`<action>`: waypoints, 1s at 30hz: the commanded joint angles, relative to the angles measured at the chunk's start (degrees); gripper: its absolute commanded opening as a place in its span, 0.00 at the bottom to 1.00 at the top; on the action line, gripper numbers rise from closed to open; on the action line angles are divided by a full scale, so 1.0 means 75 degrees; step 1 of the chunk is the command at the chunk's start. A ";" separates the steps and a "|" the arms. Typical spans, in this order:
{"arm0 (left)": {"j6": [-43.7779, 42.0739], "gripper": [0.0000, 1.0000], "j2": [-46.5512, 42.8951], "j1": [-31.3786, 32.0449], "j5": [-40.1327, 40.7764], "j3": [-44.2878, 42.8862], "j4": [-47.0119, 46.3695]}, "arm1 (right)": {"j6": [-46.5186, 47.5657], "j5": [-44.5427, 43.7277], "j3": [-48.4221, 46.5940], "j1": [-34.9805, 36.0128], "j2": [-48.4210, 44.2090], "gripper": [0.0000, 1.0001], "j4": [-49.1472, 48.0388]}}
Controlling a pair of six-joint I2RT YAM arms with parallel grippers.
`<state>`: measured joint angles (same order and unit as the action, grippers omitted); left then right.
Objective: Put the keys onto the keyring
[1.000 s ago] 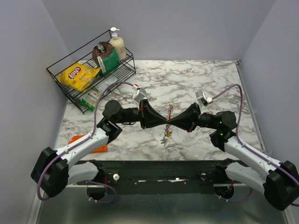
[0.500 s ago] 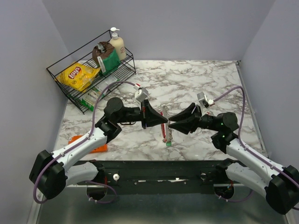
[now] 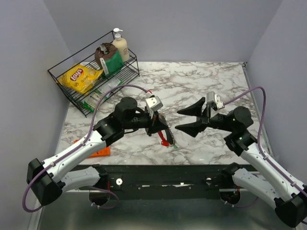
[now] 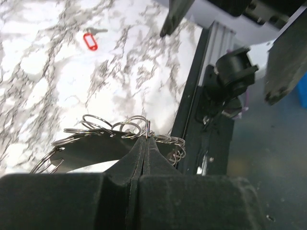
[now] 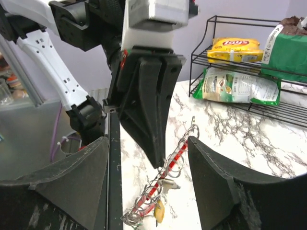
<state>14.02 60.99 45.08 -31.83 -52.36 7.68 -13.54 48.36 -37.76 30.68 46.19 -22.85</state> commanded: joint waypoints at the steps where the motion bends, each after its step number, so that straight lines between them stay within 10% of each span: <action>1: -0.1095 0.00 -0.0304 0.0411 0.1079 -0.0238 0.0874 | 0.1159 0.0594 -0.0613 0.0023 0.0355 0.72 0.1579; 19: -0.1647 0.00 0.0222 0.0950 0.1994 0.0617 0.0324 | 0.0612 0.0937 0.0392 0.0035 0.1036 0.13 0.2005; 30: -0.1482 0.00 0.2905 0.0950 0.1081 0.0794 -0.1503 | 0.0247 -0.0447 0.1987 0.0023 0.0603 0.27 0.1149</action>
<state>3.09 79.09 51.88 -19.59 -46.41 5.32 -11.14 49.69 -24.38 30.68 52.36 -10.00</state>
